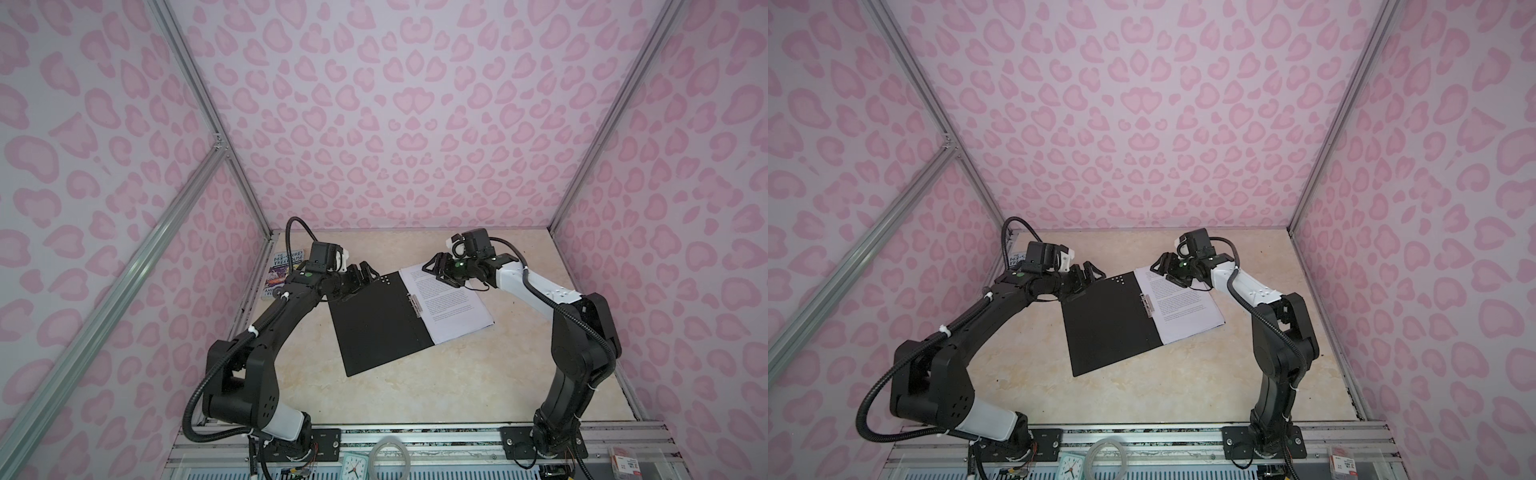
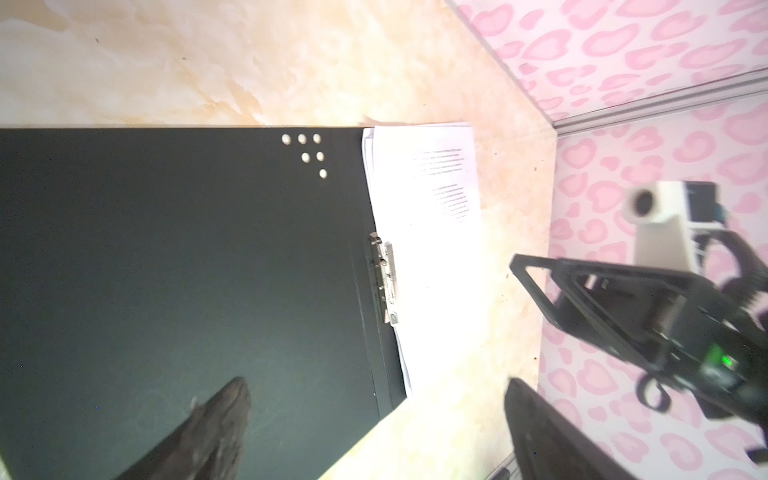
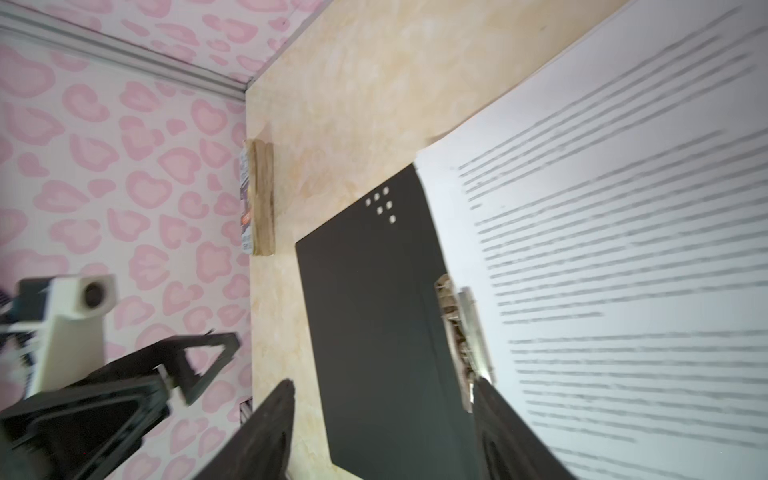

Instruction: Put the files into the folder

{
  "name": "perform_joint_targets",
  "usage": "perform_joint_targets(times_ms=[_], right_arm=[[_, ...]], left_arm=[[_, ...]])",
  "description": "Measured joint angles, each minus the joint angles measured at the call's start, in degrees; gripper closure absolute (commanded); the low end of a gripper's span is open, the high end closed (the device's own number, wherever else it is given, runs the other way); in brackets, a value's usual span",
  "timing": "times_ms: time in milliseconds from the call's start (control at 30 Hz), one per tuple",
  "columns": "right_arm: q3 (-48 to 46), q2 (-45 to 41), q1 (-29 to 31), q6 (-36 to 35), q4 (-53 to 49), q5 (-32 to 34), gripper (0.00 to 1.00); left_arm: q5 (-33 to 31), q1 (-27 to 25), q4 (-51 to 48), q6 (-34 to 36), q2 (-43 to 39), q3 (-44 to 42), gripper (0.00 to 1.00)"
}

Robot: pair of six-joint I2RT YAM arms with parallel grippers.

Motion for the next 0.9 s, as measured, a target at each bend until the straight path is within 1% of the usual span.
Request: perform_joint_targets(times_ms=[67, 167, 267, 333, 400, 500, 767, 900], right_arm=[[0.0, 0.1, -3.2, -3.6, -4.7, 2.1, 0.03], [-1.9, -0.6, -8.3, -7.0, -9.9, 4.8, 0.03], [-4.7, -1.6, -12.1, -9.2, -12.9, 6.6, 0.02], [-5.7, -1.3, -13.1, -10.6, -14.1, 6.9, 0.02], [-6.2, -0.6, -13.4, -11.9, -15.0, 7.2, 0.02], [-7.0, 0.9, -13.7, -13.3, -15.1, 7.5, 0.02], [-8.7, 3.4, -13.7, -13.9, -13.3, 6.2, 0.02], [-9.1, 3.8, -13.7, -14.2, -12.0, 4.8, 0.02]], left_arm=[[-3.2, 0.4, -3.0, -1.5, -4.5, -3.2, 0.03], [-7.5, 0.9, -8.0, -4.0, -11.6, -10.1, 0.03], [-9.1, 1.0, -10.2, -6.3, -16.9, -17.8, 0.03], [-10.0, 1.2, -10.8, -7.8, -18.0, -22.3, 0.03], [-10.0, 1.3, -10.9, -8.7, -18.0, -25.4, 0.03], [-9.9, 1.3, -9.5, -9.0, -16.5, -27.2, 0.03], [-8.1, 1.5, -2.6, -6.3, -5.9, -27.3, 0.03], [-5.8, 1.5, 2.4, -5.3, -2.0, -27.0, 0.03]])
